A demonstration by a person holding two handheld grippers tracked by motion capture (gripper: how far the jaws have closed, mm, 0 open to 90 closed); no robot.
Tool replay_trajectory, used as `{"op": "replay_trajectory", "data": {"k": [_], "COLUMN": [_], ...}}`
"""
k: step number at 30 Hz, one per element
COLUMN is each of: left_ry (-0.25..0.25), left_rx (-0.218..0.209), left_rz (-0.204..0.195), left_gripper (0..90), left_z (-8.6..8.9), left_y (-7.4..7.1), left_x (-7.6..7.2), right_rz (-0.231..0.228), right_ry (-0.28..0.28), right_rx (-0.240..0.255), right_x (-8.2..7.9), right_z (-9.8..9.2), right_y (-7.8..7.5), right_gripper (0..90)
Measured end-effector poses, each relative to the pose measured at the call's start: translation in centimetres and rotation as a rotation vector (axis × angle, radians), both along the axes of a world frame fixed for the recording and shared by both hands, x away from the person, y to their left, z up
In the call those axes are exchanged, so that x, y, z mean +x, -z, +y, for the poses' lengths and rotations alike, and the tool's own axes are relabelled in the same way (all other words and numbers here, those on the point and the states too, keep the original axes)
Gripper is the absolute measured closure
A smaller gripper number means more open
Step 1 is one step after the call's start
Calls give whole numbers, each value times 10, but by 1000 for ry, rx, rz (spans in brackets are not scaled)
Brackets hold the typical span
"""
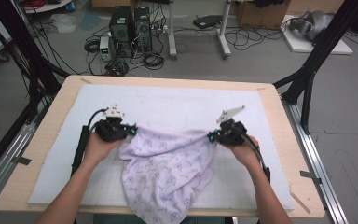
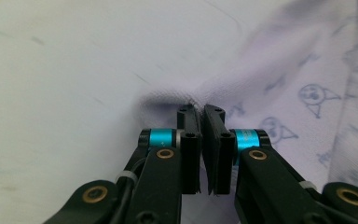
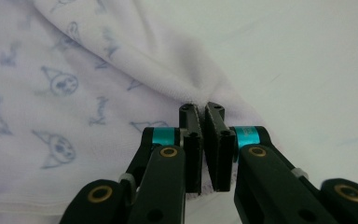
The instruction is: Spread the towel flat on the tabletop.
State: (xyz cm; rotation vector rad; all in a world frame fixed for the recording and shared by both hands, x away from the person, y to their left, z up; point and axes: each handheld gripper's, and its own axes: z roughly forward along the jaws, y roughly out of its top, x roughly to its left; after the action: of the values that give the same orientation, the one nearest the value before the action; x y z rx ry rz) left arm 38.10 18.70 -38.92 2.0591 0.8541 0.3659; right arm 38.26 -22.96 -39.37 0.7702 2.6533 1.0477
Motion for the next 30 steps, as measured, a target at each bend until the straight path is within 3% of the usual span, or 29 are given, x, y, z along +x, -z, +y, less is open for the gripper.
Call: {"op": "replay_trajectory", "data": {"k": [1,2,3,4,5,6,7,8,11,12,13,14,17,18,19,20,21,22,23,24,25,26,29,30], "left_ry": [0,-74,-74,-177,-177,-240,-240,-207,-164,-144,-144,-116,-88,-60,-60,-46,-46,-34,-28,-14,-14,14,31,55], "left_rx": [0,-26,-26,26,26,2,2,0,6,3,3,-4,0,0,0,-5,-5,-5,-9,-4,-4,3,6,3], "left_rz": [0,-81,-81,-171,-171,-152,-152,-124,-102,-89,-89,-61,-48,-25,-25,-37,-37,-31,-33,-32,-32,-26,-35,-31], "left_gripper": [851,849,836,764,655,539,511,499,478,481,481,480,483,482,480,481,481,480,480,480,476,473,459,453], "left_z": [0,2,2,1,1,1,1,0,-2,-1,-1,0,0,0,0,0,0,2,2,3,3,3,2,2], "left_y": [0,-23,-23,-45,-45,-54,-54,-50,-40,-26,-26,-13,-3,4,4,9,9,11,13,15,15,17,19,21], "left_x": [0,20,20,44,44,61,61,63,58,50,50,40,29,19,19,7,7,1,-4,-15,-15,-27,-38,-49], "right_rz": [-18,-59,-59,-147,-147,-205,-205,-172,-144,-115,-115,-73,-62,-38,-38,-35,-35,-35,-35,-36,-36,-31,-8,-22], "right_ry": [10,31,31,103,103,209,209,230,215,187,187,171,151,128,128,102,102,82,82,50,50,14,-22,-62], "right_rx": [3,1,1,49,49,48,48,99,84,67,67,67,75,86,86,95,95,128,128,137,137,168,145,185], "right_x": [7,17,17,44,44,65,65,75,76,69,69,59,47,31,31,16,16,-1,-1,-17,-17,-34,-47,-62], "right_z": [0,0,0,1,1,3,3,3,5,6,6,5,4,4,4,4,4,3,3,5,5,6,12,16], "right_y": [-10,-26,-26,-60,-60,-79,-79,-82,-74,-56,-56,-40,-28,-16,-16,-10,-10,-7,-7,-5,-5,-3,-1,2], "right_gripper": [865,865,865,831,831,636,636,602,567,549,549,534,533,522,522,516,516,512,512,492,492,490,459,463]}}
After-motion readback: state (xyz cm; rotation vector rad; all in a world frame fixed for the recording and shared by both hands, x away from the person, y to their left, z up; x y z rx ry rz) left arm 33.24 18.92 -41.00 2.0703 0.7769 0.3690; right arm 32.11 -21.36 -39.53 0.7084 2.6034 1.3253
